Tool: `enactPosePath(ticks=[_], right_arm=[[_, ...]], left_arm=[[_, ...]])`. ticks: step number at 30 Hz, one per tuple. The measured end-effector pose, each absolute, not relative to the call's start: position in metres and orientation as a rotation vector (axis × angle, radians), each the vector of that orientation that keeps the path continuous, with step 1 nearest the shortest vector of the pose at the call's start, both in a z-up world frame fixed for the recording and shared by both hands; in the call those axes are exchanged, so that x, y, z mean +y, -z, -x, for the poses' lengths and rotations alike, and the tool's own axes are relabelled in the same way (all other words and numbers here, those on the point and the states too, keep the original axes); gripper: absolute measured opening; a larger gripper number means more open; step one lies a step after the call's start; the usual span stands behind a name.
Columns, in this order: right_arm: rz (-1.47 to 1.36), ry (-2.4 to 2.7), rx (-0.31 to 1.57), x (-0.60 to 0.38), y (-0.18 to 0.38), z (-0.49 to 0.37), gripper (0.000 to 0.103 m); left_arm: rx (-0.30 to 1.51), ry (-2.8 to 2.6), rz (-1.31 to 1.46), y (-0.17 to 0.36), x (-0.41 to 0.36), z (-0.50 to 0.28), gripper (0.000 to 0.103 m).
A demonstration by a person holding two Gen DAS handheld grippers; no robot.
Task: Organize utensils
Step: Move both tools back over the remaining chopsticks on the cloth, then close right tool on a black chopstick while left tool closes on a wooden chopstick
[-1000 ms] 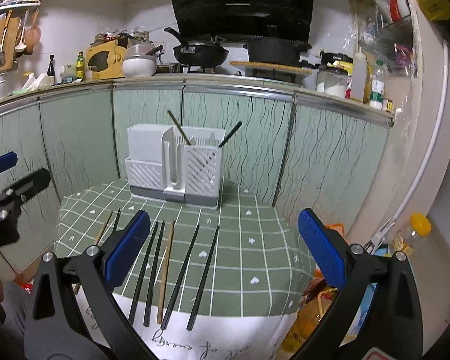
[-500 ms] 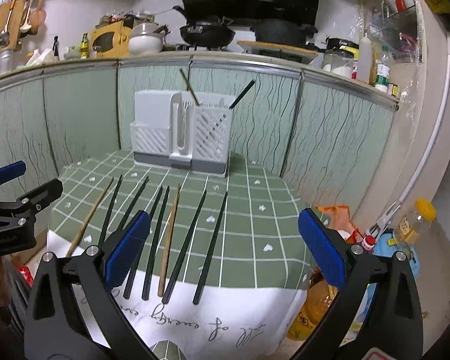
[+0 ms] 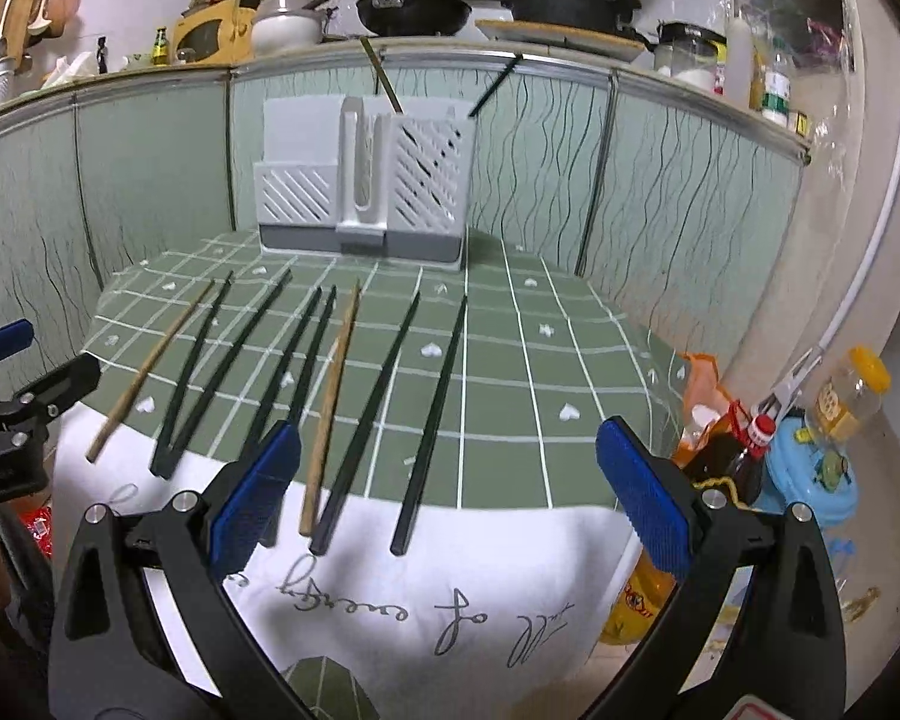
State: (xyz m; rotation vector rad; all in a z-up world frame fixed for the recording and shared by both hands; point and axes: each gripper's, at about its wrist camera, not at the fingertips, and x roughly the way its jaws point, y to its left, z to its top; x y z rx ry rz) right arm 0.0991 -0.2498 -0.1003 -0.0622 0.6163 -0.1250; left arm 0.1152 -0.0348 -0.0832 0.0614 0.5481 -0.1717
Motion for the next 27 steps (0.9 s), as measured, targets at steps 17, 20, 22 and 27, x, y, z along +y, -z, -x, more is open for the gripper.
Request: enactPosePath(ticks=[17, 20, 22, 27], right_arm=[[0.009, 0.161, 0.679, -0.27, 0.146, -0.111, 0.076], [0.011, 0.147, 0.691, -0.268, 0.151, -0.113, 0.063], [0.022, 0.141, 0.694, -0.266, 0.153, -0.114, 0.054], [0.024, 0.117, 0.699, -0.261, 0.157, -0.114, 0.035]], left_arm=[[0.616, 0.132, -0.066, 0.129, -0.026, -0.13, 0.071], [0.617, 0.123, -0.078, 0.134, -0.027, -0.13, 0.056], [0.618, 0.124, -0.079, 0.135, -0.027, -0.131, 0.045], [0.612, 0.115, -0.091, 0.136, -0.028, -0.131, 0.019]])
